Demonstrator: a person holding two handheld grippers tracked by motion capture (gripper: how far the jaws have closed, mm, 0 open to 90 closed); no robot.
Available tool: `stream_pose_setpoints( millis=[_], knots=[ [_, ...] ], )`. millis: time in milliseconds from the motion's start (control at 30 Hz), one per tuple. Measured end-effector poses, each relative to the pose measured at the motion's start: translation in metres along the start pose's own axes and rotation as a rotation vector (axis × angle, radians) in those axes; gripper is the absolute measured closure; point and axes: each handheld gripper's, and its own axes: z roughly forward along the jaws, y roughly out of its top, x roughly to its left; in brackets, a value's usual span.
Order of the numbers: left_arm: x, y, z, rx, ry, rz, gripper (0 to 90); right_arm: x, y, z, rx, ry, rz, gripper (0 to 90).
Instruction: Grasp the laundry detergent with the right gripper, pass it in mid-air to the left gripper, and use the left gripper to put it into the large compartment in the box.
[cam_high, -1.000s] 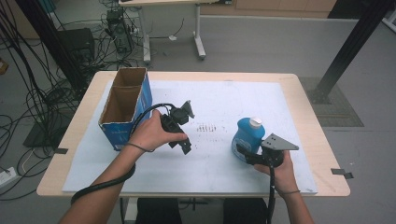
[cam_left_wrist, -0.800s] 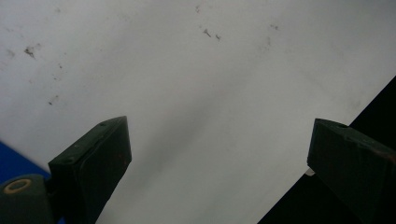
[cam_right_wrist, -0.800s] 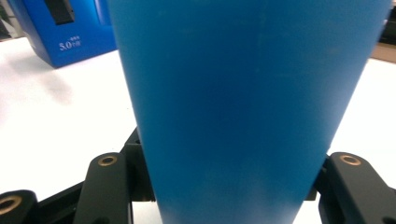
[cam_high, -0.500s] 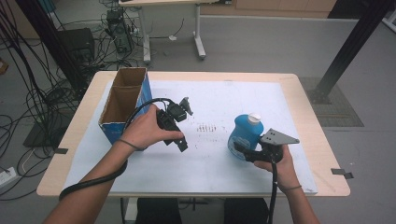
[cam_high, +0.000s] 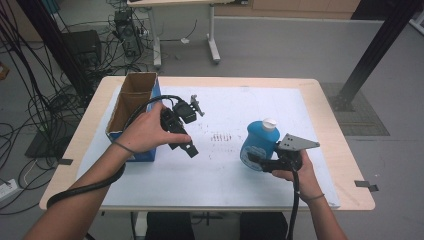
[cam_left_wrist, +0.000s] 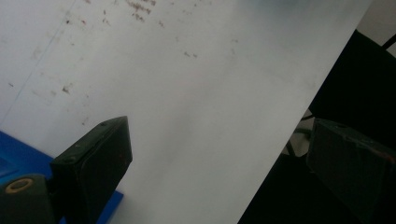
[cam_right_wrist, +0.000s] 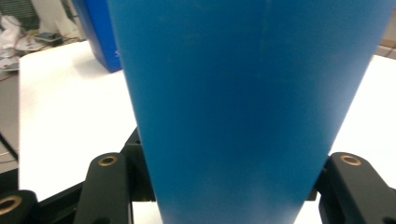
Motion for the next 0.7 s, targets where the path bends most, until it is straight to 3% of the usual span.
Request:
stream_pose_setpoints(
  millis=[367, 533, 700],
  knots=[
    [-0.012, -0.001, -0.022, -0.035, 0.000, 0.113, 7.0, -0.010, 0.015, 0.009, 0.021, 0.100, -0.051, 41.6],
    [-0.015, 0.003, -0.029, -0.031, -0.008, 0.152, 7.1, -0.016, 0.022, 0.013, 0.025, 0.158, -0.067, 41.6],
    [-0.017, 0.005, -0.036, -0.043, -0.016, 0.180, 7.1, -0.016, 0.028, 0.019, 0.035, 0.187, -0.082, 41.7]
  ],
)
